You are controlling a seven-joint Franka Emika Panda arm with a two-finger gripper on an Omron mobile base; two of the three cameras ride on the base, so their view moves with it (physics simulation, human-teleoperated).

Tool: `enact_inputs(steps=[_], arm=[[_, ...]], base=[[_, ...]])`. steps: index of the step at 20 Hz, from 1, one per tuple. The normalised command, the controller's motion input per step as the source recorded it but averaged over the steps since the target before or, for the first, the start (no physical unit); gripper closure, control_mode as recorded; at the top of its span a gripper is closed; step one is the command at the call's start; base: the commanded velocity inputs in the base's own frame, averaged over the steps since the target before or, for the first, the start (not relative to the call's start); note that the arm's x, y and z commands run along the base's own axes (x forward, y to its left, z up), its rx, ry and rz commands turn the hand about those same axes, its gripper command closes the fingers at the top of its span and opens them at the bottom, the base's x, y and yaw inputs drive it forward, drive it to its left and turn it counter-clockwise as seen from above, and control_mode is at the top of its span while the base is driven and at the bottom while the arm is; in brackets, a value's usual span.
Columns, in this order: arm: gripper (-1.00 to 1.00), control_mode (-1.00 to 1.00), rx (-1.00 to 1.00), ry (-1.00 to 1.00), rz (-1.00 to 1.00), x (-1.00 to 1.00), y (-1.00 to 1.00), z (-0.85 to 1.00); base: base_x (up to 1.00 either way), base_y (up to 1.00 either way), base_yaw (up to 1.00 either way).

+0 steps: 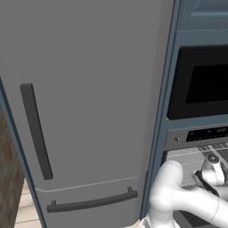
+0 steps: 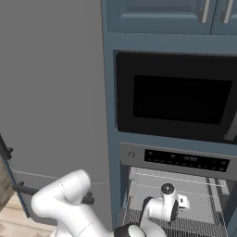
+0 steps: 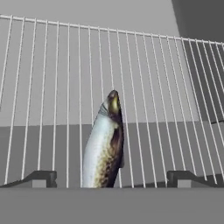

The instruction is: Take the fish from the oven and place it on the plate on the counter.

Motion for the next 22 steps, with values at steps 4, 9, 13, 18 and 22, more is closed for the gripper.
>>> enact_inputs(steps=[4,9,13,18,22], arm=[[-1.0,-1.0,0.0,0.0,0.0,0.0,0.0,-0.27],[-1.0,-1.0,0.0,0.0,0.0,0.02,0.0,-0.16],[-1.0,-1.0,0.0,0.0,0.0,0.07,0.0,-0.06],[-1.0,-1.0,0.01,0.0,0.0,0.07,0.0,-0.07],[-1.0,-1.0,0.04,0.0,0.0,0.1,0.0,-0.03]], base=[[0.0,0.0,0.0],[0.0,0.0,0.0],[0.0,0.0,0.0],[0.0,0.0,0.0],[0.0,0.0,0.0]])
